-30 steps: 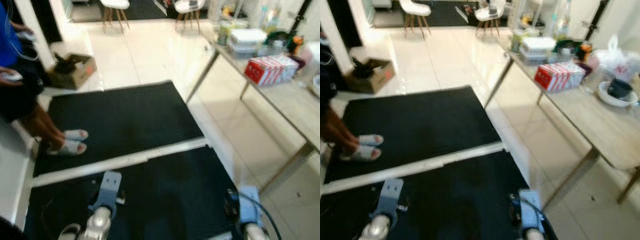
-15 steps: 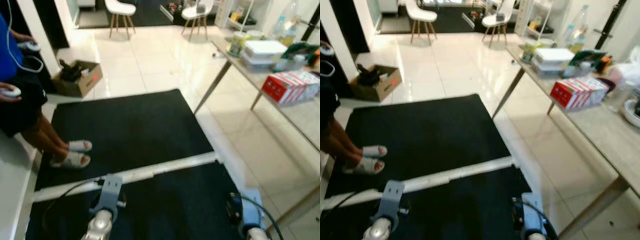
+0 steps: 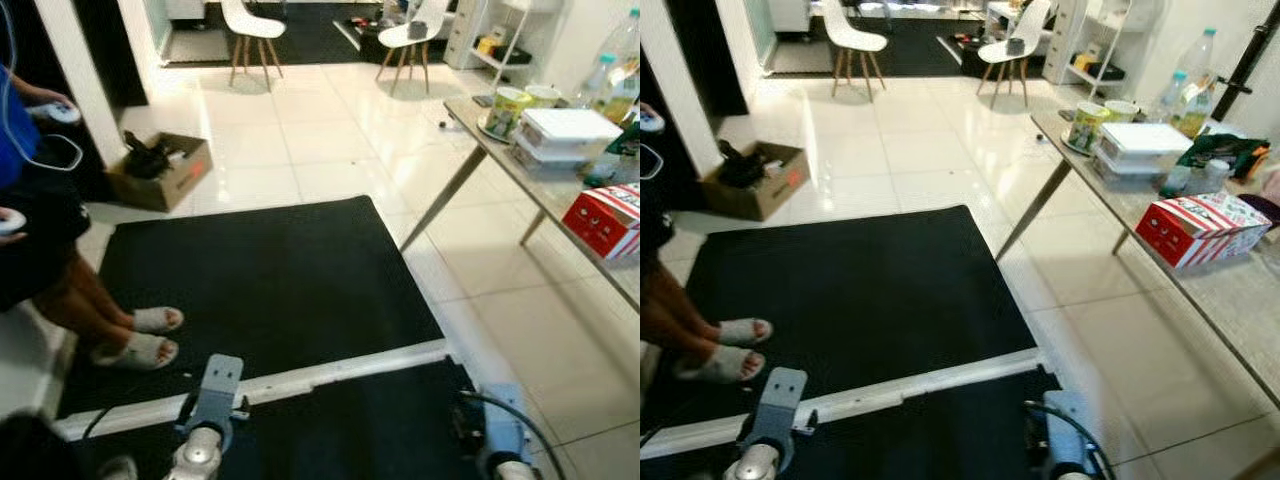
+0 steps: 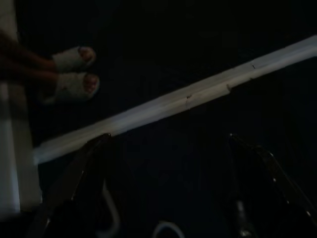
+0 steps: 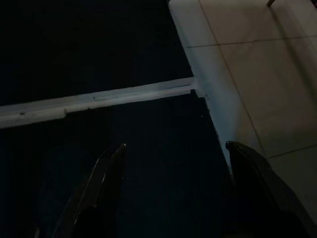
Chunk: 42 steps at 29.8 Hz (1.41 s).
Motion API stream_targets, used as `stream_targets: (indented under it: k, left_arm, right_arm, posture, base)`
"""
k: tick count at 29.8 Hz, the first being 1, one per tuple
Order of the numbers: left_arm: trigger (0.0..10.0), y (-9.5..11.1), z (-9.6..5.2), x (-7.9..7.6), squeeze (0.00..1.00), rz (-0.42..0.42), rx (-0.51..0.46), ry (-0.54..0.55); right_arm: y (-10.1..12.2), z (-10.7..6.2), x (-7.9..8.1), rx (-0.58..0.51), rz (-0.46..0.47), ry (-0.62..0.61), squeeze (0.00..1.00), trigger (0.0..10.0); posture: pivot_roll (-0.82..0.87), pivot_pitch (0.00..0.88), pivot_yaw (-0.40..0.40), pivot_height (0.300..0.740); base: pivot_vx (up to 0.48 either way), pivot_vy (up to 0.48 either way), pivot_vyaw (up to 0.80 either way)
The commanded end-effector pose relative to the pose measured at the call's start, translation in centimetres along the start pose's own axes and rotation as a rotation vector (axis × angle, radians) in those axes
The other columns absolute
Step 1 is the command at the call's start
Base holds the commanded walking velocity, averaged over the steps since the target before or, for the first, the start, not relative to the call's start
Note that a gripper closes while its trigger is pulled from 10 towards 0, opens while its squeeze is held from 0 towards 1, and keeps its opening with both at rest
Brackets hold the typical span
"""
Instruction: Restocking fridge
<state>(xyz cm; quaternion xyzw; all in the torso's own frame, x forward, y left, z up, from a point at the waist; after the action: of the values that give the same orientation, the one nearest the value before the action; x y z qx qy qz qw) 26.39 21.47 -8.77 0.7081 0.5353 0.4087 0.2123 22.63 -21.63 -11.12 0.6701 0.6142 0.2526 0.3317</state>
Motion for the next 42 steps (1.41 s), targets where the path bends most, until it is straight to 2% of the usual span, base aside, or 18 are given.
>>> stream_targets:
  k: [1,7,34,42]
  left_arm:
    - [10.0,0.18,0.05,-0.23,0.0,0.0,-0.004,-0.006]
    - [10.0,0.12,0.05,-0.22,0.0,0.001,-0.002,-0.007]
    - [10.0,-0.21,-0.03,-0.11,0.0,0.007,0.005,-0.008]
    - [10.0,-0.29,-0.07,-0.08,0.0,0.007,0.006,-0.008]
  right_arm:
    - [0.27,0.02,-0.97,-0.008,0.008,-0.024,0.0,10.0]
    - [0.25,0.0,-0.98,-0.009,0.013,-0.024,0.0,10.0]
    - [0.23,-0.01,-0.99,-0.008,0.014,-0.023,0.0,10.0]
    - [0.24,0.0,-0.99,-0.009,0.01,-0.022,0.0,10.0]
  posture:
    - [-0.04,0.0,-0.046,0.74]
    - [-0.03,0.0,-0.044,0.74]
    - [-0.02,0.0,-0.042,0.74]
    - [-0.02,0.0,-0.04,0.74]
  base:
    - [0.48,0.0,0.0]
    - [0.48,0.0,0.0]
    - [0.475,0.0,-0.52]
    - [0.434,0.0,0.0]
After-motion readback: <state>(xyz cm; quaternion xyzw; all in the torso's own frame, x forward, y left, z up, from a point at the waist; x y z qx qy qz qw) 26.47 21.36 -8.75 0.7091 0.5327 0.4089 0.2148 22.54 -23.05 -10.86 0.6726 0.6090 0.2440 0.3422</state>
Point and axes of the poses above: a point about 5 cm out from each wrist's last joint towards the gripper, its own z axis pointing out of the wrist towards the gripper, its own y axis along the axis of the wrist's last joint, x = y × z, the point moved 6 cm from there along z, pointing out of the wrist towards the gripper, and after that the axes turned 6 degrees about z, right-handed, at the moved point
